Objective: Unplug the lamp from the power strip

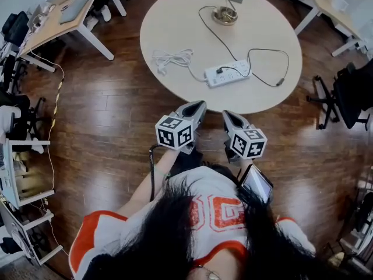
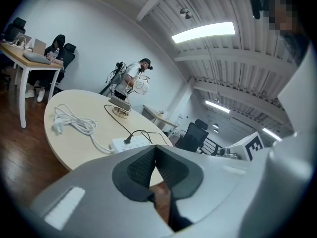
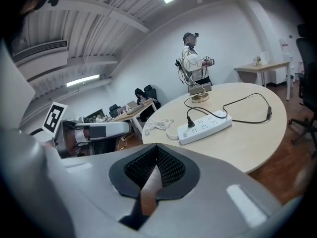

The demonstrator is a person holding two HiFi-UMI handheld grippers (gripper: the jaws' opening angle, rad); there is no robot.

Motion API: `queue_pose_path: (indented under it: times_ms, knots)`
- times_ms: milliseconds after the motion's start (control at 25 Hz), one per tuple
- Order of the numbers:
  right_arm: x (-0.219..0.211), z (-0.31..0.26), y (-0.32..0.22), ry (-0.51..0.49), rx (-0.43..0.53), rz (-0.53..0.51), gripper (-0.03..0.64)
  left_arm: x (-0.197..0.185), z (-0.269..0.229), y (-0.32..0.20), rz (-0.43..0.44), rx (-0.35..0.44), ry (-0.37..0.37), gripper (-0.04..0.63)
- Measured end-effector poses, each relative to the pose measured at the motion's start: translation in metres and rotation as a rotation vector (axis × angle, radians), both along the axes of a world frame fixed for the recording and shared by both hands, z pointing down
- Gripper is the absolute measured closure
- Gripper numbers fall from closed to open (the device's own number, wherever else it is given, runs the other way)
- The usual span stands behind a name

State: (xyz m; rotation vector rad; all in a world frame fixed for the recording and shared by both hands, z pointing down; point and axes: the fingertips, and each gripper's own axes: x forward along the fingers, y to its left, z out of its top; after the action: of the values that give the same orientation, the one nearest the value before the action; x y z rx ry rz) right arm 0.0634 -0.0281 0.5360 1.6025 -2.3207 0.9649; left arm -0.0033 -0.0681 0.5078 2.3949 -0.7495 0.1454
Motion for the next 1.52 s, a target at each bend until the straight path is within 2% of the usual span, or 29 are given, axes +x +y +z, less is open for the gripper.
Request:
queue_pose_path:
  times_ms: [280,680,1160,1520]
  knots:
    - [0.000,-0.003,-0.027,0.037,-0.006,0.042,0.615,-0.004,0.004,-0.034,0.021,-0.013,0.015,0.595]
    - [0.007,0.004,-0.040,0.060,-0.055,0.051,0.615,0.005,0.013,-0.049,0.039,-0.043,0.015,0.595]
    - [0.030,0.023,-0.089,0.155,-0.083,0.000,0.615,0.008,0.033,-0.086,-0.028,-0.081,-0.040,0.595]
    - [0.048,0.046,-0.115,0.168,-0.131,-0.033,0.615,0.039,0.066,-0.106,0.024,-0.124,-0.147,0.595]
